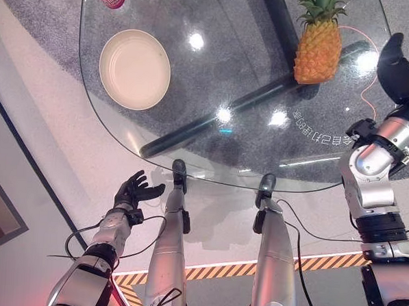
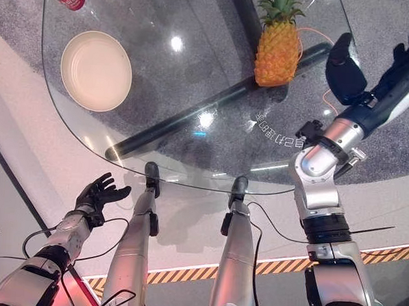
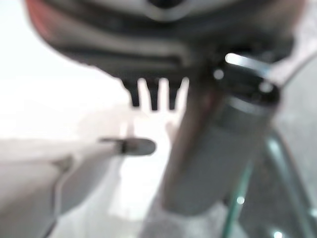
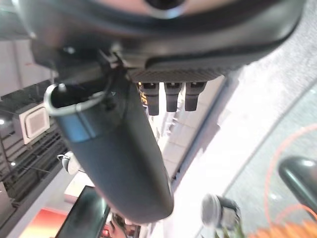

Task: Pick up the fruit to the plate

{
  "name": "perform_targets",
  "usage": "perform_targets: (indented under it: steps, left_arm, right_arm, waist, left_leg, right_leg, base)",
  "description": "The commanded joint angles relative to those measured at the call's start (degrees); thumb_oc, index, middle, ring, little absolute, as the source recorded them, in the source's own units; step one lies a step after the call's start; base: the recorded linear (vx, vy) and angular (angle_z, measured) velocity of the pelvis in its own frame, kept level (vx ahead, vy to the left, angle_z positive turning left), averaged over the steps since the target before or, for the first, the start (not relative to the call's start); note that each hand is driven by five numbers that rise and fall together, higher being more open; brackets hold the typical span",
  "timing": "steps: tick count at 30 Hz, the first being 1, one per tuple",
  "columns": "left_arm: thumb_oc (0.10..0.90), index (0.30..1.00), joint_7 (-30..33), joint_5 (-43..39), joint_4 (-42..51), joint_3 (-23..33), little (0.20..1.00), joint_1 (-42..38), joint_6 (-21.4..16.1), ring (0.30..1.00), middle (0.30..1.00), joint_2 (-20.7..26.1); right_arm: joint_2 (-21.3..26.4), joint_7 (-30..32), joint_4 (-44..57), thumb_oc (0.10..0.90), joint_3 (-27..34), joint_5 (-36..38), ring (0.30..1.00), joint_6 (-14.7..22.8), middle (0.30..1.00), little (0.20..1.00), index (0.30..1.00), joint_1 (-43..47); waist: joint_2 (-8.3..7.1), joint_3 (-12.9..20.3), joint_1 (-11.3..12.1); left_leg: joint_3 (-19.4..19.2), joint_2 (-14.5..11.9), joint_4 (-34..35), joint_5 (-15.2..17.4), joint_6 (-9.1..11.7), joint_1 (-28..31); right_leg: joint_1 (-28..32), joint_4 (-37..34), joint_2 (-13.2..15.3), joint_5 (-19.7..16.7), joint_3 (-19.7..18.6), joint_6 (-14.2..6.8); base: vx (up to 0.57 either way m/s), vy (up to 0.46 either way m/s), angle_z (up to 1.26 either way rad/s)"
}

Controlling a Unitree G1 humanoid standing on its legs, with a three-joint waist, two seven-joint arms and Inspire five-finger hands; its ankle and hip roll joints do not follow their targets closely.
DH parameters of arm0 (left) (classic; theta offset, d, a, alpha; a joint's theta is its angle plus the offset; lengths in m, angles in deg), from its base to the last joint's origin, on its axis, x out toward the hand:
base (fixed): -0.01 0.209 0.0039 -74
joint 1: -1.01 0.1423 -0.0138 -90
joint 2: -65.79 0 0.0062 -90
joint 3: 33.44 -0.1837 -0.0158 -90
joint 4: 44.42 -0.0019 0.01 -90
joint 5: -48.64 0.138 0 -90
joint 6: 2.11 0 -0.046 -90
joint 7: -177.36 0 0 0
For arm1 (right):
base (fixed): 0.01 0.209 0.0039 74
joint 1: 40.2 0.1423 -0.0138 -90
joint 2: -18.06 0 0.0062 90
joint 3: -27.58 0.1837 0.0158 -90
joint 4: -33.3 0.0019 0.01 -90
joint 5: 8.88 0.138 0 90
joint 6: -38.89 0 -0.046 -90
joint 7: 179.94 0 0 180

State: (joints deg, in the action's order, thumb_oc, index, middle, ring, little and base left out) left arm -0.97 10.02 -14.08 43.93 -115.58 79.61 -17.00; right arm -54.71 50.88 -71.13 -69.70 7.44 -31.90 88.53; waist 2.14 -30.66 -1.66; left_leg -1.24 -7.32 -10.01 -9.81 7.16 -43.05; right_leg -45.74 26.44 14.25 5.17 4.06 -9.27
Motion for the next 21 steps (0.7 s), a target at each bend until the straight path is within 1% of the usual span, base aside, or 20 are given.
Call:
perform_targets:
  steps: [1,7,14,21]
  left_arm:
    - [0.800,0.900,0.39,-0.90,-2.35,1.49,0.900,2.81,-2.34,0.900,0.900,0.35]
    - [0.800,0.900,0.55,-0.33,-2.09,0.75,0.900,3.14,-2.98,0.900,0.900,-1.13]
    - [0.800,0.900,0.93,-0.43,-2.50,-0.06,0.900,3.23,-3.08,0.900,0.900,-2.07]
    - [0.800,0.900,1.32,0.05,-1.80,-0.46,0.900,3.20,-2.90,0.900,0.900,-2.73]
  right_arm:
    - [2.41,-3.35,5.93,0.800,1.52,-3.58,0.900,0.47,0.900,0.900,0.900,2.12]
    - [0.04,-7.07,6.15,0.800,-2.10,-2.61,0.900,-3.81,0.900,0.900,0.900,3.55]
    - [-1.42,-8.37,5.62,0.800,-4.33,-1.58,0.900,-6.91,0.900,0.900,0.900,4.51]
    - [-2.39,-8.70,5.92,0.800,-5.69,-0.94,0.900,-9.02,0.900,0.900,0.900,4.81]
  waist:
    - [-0.83,0.86,0.32]
    - [-0.17,0.86,0.93]
    - [0.36,0.86,1.24]
    - [0.56,0.86,1.49]
  left_leg:
    - [1.94,-0.33,-6.95,6.88,0.32,-0.43]
    - [1.40,-0.05,-6.09,6.30,0.25,-0.01]
    - [1.02,-0.13,-5.34,5.67,0.33,0.41]
    - [0.63,-0.09,-4.57,5.21,0.32,0.76]
  right_leg:
    - [1.83,-9.34,0.80,-8.91,2.05,-0.08]
    - [2.12,-9.78,1.09,-8.98,2.44,0.17]
    - [2.22,-9.90,1.32,-9.11,2.65,0.28]
    - [2.38,-10.29,1.45,-9.35,2.93,0.28]
  base:
    - [0.00,0.000,0.00]
    - [0.00,0.004,-0.01]
    - [0.00,0.006,-0.02]
    - [0.00,0.000,0.00]
